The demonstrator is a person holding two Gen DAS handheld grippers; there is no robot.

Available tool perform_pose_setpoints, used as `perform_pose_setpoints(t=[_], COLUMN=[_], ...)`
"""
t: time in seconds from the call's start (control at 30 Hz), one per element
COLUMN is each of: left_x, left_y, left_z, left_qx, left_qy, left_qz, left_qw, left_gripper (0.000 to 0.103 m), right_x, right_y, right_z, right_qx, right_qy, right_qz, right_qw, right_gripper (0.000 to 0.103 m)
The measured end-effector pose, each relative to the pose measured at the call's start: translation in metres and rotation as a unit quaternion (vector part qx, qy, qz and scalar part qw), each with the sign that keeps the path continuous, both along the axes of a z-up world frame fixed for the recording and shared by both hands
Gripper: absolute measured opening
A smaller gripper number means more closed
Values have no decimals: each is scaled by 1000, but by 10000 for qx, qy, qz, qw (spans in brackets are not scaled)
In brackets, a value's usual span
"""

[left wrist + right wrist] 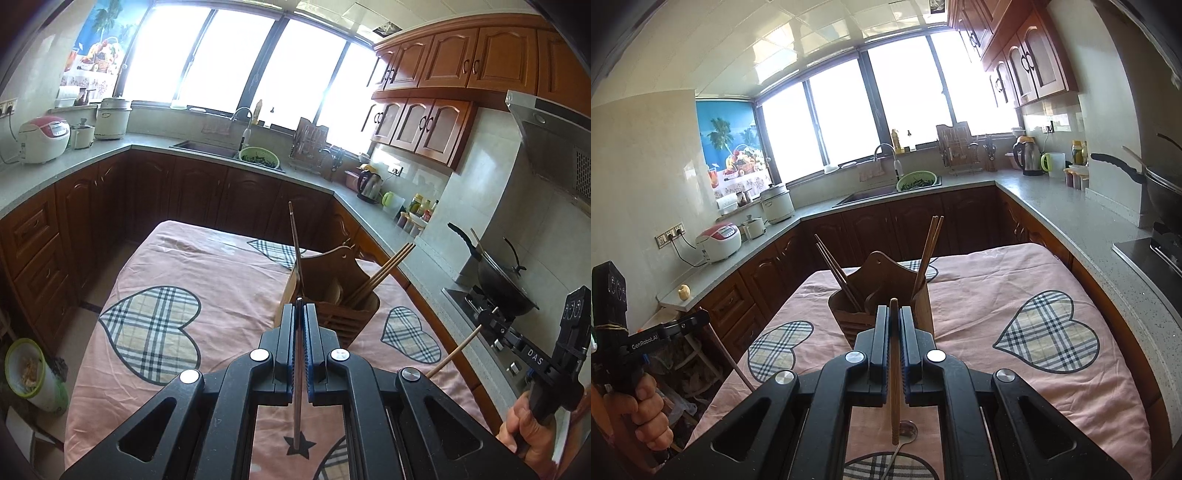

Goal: Organize utensils
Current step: 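Lift and carry both held chopsticks up over the wooden holder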

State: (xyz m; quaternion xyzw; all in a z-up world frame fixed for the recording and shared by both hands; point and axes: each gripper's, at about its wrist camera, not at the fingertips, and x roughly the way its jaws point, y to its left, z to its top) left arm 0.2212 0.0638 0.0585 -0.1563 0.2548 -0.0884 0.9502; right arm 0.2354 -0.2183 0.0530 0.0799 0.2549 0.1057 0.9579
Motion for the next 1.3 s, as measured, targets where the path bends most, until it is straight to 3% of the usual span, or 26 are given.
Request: perform_pose_setpoints(t=[0.53,0.97,1.3], left_x=[31,79,126], left_y=[2,0,-6], left_z=[13,35,27], left_qx=[27,60,52], left_qy=[-363,-916,-1115], left_qz=[45,174,270], left_qw=[9993,9956,9934], left_gripper=[2,2,2], right_x=[25,70,107], right_y=[2,5,3], right_z=[16,51,61], right_qx=[58,118,126], right_qy=[-262,-767,-978], right_qz=[13,31,-118], right_qw=[9996,9970,9951], right_gripper=[5,5,5])
